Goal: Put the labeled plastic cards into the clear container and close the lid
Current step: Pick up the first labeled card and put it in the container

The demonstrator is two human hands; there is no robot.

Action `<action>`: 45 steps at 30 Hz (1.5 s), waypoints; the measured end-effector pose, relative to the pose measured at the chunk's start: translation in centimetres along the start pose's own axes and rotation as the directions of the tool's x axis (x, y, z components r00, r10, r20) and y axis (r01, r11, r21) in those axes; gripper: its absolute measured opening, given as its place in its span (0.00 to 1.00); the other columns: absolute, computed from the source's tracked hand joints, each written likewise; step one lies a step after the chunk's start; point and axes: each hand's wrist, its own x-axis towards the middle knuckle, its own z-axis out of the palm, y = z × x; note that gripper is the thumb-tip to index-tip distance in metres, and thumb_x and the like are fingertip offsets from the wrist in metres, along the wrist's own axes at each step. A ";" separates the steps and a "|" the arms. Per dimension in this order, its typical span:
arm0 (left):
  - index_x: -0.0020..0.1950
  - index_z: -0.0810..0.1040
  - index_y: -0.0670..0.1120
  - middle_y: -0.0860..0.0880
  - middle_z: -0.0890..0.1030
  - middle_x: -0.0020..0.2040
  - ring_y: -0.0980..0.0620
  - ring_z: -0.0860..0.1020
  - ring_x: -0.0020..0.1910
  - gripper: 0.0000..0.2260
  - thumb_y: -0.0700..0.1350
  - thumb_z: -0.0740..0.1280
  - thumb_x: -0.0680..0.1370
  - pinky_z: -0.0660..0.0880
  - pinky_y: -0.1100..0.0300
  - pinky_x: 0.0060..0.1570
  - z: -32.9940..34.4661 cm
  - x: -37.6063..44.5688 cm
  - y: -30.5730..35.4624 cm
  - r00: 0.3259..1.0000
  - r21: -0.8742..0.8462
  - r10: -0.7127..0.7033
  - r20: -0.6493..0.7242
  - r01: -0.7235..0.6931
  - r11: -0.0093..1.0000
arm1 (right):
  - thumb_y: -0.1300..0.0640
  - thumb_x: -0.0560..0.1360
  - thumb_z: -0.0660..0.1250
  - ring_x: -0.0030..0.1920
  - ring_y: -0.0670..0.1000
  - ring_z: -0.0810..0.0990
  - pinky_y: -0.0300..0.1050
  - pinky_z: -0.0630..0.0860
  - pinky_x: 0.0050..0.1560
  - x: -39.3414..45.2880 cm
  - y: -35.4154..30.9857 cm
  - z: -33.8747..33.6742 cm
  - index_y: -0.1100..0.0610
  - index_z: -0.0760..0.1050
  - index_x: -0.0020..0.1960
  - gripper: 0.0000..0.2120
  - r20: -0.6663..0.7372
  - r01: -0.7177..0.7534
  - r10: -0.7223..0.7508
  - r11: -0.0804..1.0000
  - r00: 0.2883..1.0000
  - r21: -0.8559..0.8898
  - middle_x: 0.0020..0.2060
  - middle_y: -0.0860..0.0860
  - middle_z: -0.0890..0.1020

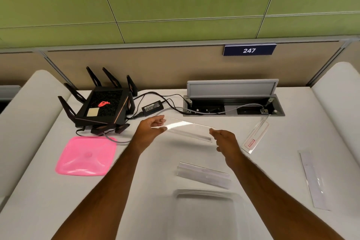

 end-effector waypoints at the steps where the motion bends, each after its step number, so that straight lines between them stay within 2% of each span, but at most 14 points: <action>1: 0.70 0.79 0.49 0.50 0.85 0.61 0.51 0.84 0.59 0.23 0.40 0.77 0.75 0.80 0.54 0.63 0.0 -0.6 0.2 1.000 -0.025 0.007 0.001 -0.007 1.000 | 0.46 0.80 0.69 0.38 0.51 0.72 0.42 0.70 0.35 -0.5 -0.1 -0.2 0.53 0.80 0.43 0.12 -0.006 0.006 -0.006 1.000 1.000 0.015 0.38 0.54 0.76; 4: 0.72 0.77 0.51 0.52 0.84 0.62 0.51 0.85 0.58 0.27 0.42 0.79 0.74 0.81 0.56 0.60 0.0 -3.1 0.7 0.999 -0.087 0.031 0.023 -0.029 0.996 | 0.46 0.80 0.69 0.39 0.50 0.75 0.42 0.72 0.37 -2.7 -0.3 -1.0 0.54 0.82 0.45 0.12 -0.014 0.039 -0.038 0.998 0.999 0.040 0.40 0.53 0.81; 8: 0.75 0.72 0.55 0.55 0.82 0.63 0.55 0.83 0.59 0.32 0.39 0.78 0.74 0.79 0.61 0.60 0.6 -6.5 1.1 0.990 -0.031 0.137 0.030 -0.136 0.990 | 0.45 0.79 0.69 0.40 0.50 0.76 0.45 0.72 0.40 -5.1 -0.3 -2.2 0.57 0.84 0.45 0.15 -0.008 0.053 -0.053 0.998 0.999 0.032 0.40 0.51 0.84; 13: 0.74 0.72 0.56 0.53 0.83 0.61 0.50 0.84 0.57 0.31 0.38 0.78 0.75 0.82 0.57 0.59 1.0 -10.2 1.5 0.976 -0.069 0.219 -0.017 -0.220 0.973 | 0.44 0.78 0.71 0.40 0.48 0.77 0.44 0.73 0.40 -8.1 0.3 -4.0 0.55 0.85 0.49 0.14 -0.001 0.054 -0.054 0.998 0.999 0.045 0.42 0.50 0.87; 16: 0.73 0.70 0.60 0.53 0.83 0.61 0.49 0.85 0.56 0.34 0.41 0.79 0.73 0.82 0.57 0.58 1.2 -12.0 1.7 0.978 -0.111 0.208 -0.006 -0.208 0.972 | 0.43 0.77 0.72 0.41 0.48 0.77 0.44 0.74 0.41 -9.7 0.4 -5.1 0.54 0.86 0.50 0.14 -0.011 0.058 -0.057 0.997 0.998 0.043 0.41 0.48 0.88; 20: 0.78 0.62 0.60 0.50 0.85 0.60 0.47 0.86 0.55 0.44 0.45 0.83 0.69 0.83 0.57 0.56 1.4 -14.2 2.0 0.986 -0.227 0.166 -0.004 -0.163 0.960 | 0.41 0.76 0.72 0.45 0.48 0.81 0.44 0.76 0.46 -11.8 0.9 -6.2 0.51 0.87 0.49 0.14 -0.036 0.074 -0.072 0.996 0.997 0.049 0.40 0.45 0.88; 23: 0.78 0.60 0.62 0.49 0.86 0.60 0.46 0.86 0.55 0.47 0.49 0.84 0.67 0.83 0.56 0.55 1.5 -15.7 2.4 0.990 -0.289 0.140 0.001 -0.133 0.948 | 0.40 0.76 0.71 0.49 0.50 0.83 0.44 0.74 0.48 -13.1 1.5 -6.9 0.51 0.87 0.50 0.15 -0.039 0.099 -0.096 0.993 0.995 0.061 0.41 0.44 0.88; 27: 0.75 0.65 0.61 0.49 0.86 0.59 0.47 0.87 0.54 0.43 0.48 0.84 0.67 0.82 0.62 0.51 2.3 -17.7 2.8 0.993 -0.356 0.110 -0.046 -0.120 0.927 | 0.39 0.75 0.71 0.50 0.50 0.83 0.42 0.74 0.48 -14.6 2.3 -7.5 0.50 0.88 0.49 0.16 -0.040 0.119 -0.116 0.988 0.993 0.103 0.44 0.46 0.89; 31: 0.72 0.69 0.60 0.48 0.87 0.58 0.45 0.87 0.54 0.39 0.46 0.84 0.66 0.83 0.59 0.51 3.0 -19.3 2.9 0.997 -0.428 0.064 -0.052 -0.080 0.900 | 0.39 0.76 0.70 0.48 0.49 0.82 0.44 0.73 0.49 -15.5 3.0 -8.0 0.47 0.88 0.49 0.13 -0.037 0.134 -0.130 0.979 0.991 0.156 0.46 0.46 0.89; 34: 0.72 0.69 0.59 0.47 0.87 0.58 0.47 0.86 0.56 0.41 0.49 0.85 0.64 0.83 0.61 0.52 3.3 -20.1 2.9 0.998 -0.452 0.039 -0.042 -0.054 0.890 | 0.41 0.77 0.70 0.45 0.48 0.79 0.46 0.71 0.52 -16.1 3.3 -8.4 0.49 0.88 0.52 0.14 -0.005 0.106 -0.107 0.970 0.994 0.218 0.49 0.49 0.89; 38: 0.71 0.71 0.56 0.46 0.87 0.57 0.48 0.86 0.57 0.40 0.48 0.85 0.62 0.81 0.65 0.50 3.3 -20.6 2.9 0.999 -0.487 -0.001 -0.039 -0.018 0.873 | 0.47 0.78 0.69 0.43 0.46 0.80 0.47 0.69 0.54 -16.8 3.9 -8.8 0.52 0.87 0.53 0.12 0.027 0.109 -0.120 0.959 0.992 0.261 0.49 0.49 0.88; 41: 0.68 0.75 0.54 0.46 0.87 0.57 0.47 0.86 0.58 0.36 0.47 0.85 0.63 0.82 0.62 0.52 3.2 -20.7 2.9 0.999 -0.499 -0.024 -0.030 0.006 0.867 | 0.54 0.79 0.68 0.42 0.44 0.82 0.47 0.70 0.53 -17.0 4.5 -9.3 0.50 0.87 0.53 0.09 0.033 0.169 -0.181 0.961 0.983 0.221 0.41 0.49 0.86; 43: 0.66 0.77 0.54 0.46 0.88 0.57 0.48 0.86 0.58 0.33 0.47 0.85 0.64 0.80 0.58 0.56 3.2 -20.7 2.8 0.999 -0.495 -0.038 -0.022 0.022 0.869 | 0.53 0.78 0.71 0.41 0.42 0.82 0.44 0.70 0.50 -17.2 4.4 -9.4 0.48 0.87 0.51 0.06 0.029 0.201 -0.210 0.961 0.977 0.189 0.41 0.47 0.86; 45: 0.65 0.78 0.53 0.47 0.88 0.56 0.49 0.86 0.57 0.33 0.49 0.85 0.63 0.77 0.57 0.55 3.3 -20.7 2.9 0.998 -0.496 -0.064 -0.018 0.047 0.867 | 0.50 0.77 0.72 0.42 0.41 0.83 0.42 0.72 0.49 -17.3 4.2 -9.4 0.46 0.87 0.49 0.05 0.015 0.241 -0.245 0.961 0.969 0.139 0.43 0.46 0.88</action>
